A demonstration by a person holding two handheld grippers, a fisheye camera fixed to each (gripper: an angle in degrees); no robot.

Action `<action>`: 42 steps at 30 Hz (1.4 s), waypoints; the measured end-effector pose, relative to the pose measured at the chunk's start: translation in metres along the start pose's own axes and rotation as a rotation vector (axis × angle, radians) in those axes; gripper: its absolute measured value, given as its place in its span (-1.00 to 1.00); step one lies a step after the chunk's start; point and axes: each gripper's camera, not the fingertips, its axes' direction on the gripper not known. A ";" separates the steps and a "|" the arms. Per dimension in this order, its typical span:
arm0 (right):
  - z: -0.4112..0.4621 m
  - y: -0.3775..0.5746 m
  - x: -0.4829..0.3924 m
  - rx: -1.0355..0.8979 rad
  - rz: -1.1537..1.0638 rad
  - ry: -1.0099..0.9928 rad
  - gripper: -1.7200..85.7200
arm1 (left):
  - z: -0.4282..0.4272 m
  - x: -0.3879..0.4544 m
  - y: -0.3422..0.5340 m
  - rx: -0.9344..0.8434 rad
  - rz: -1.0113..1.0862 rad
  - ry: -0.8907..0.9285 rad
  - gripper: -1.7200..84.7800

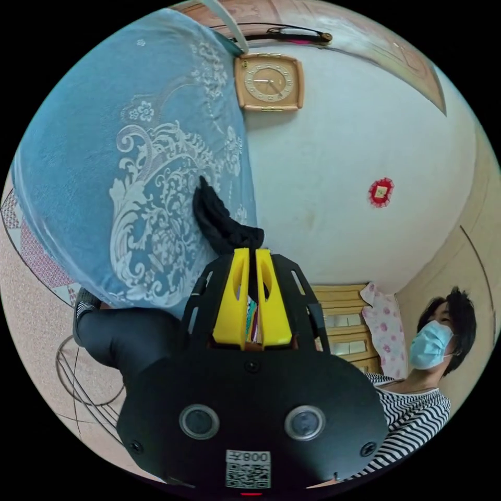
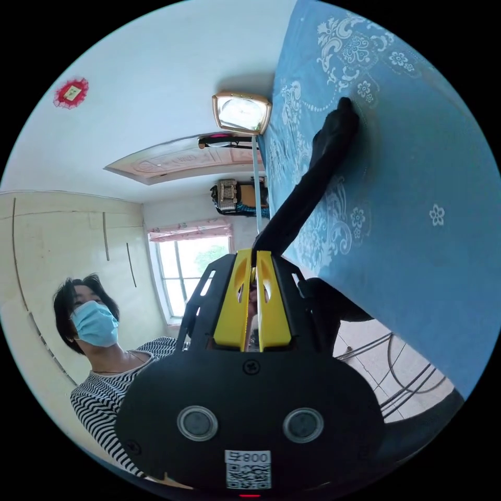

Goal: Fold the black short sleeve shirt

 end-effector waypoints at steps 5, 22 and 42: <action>-0.059 0.058 0.015 0.017 -0.089 -0.017 -0.93 | 0.048 0.046 0.027 -0.044 0.131 0.076 -0.90; -0.301 0.231 0.127 0.257 -0.302 -0.039 -0.94 | 0.319 0.103 0.116 -0.329 0.312 0.214 -0.91; -0.696 -0.067 0.226 0.544 -0.469 0.242 -0.94 | 0.937 0.159 0.022 -0.501 0.508 0.288 -0.91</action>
